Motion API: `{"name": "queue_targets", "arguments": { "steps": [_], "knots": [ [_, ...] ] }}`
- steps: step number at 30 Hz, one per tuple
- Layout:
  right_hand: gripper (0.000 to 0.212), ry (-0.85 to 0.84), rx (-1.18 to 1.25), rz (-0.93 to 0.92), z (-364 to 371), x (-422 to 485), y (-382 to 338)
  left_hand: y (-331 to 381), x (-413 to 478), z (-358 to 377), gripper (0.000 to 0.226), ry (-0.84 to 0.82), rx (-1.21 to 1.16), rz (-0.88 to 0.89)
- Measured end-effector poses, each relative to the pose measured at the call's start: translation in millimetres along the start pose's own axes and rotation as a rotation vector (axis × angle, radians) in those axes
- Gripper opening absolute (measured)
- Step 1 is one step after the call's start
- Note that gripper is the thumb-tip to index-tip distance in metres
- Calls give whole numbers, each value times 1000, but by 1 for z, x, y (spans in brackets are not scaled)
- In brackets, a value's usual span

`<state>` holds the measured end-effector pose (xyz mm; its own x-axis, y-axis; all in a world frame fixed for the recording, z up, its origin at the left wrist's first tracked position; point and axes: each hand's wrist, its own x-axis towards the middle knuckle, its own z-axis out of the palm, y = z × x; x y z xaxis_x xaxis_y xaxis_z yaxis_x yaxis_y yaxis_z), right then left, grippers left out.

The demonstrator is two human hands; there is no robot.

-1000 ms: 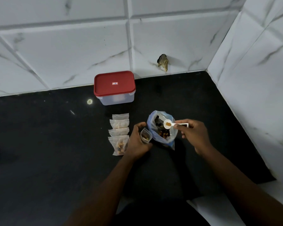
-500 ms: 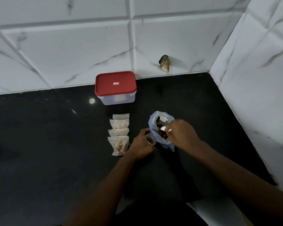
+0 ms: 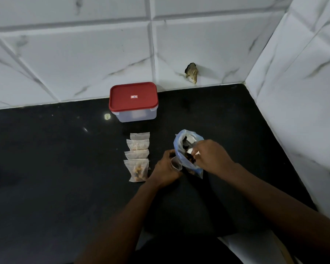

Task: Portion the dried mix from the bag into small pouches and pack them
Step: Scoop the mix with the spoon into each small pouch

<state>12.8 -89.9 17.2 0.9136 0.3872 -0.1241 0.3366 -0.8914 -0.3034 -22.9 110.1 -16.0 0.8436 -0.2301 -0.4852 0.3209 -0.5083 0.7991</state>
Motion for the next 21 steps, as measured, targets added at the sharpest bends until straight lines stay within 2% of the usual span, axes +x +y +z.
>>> {"name": "queue_targets", "arguments": {
  "steps": [4, 6, 9, 12, 16, 18, 21],
  "knots": [
    [14, 70, 311, 154, -10, 4, 9, -4, -1, 1, 80, -5, -33, -2],
    [15, 87, 270, 164, -16, 4, 12, -4, 0, 2, 80, -8, -40, -9],
    [18, 24, 114, 104, -18, 2, 7, -2, 0, 3, 80, -7, -46, -15],
    [19, -23, 116, 126, -12, 1, 1, 0, -1, 3, 80, -9, -58, -20],
    [12, -25, 372, 283, -6, 1, 0, -1, -4, 4, 86, -17, -108, -14],
    [16, -27, 541, 421, -4, -1, 4, -4, -4, 5, 94, -10, -166, -23],
    [18, -47, 744, 561, -2, -8, 9, -7, -3, 6, 93, -18, -200, -25]
  ]
}}
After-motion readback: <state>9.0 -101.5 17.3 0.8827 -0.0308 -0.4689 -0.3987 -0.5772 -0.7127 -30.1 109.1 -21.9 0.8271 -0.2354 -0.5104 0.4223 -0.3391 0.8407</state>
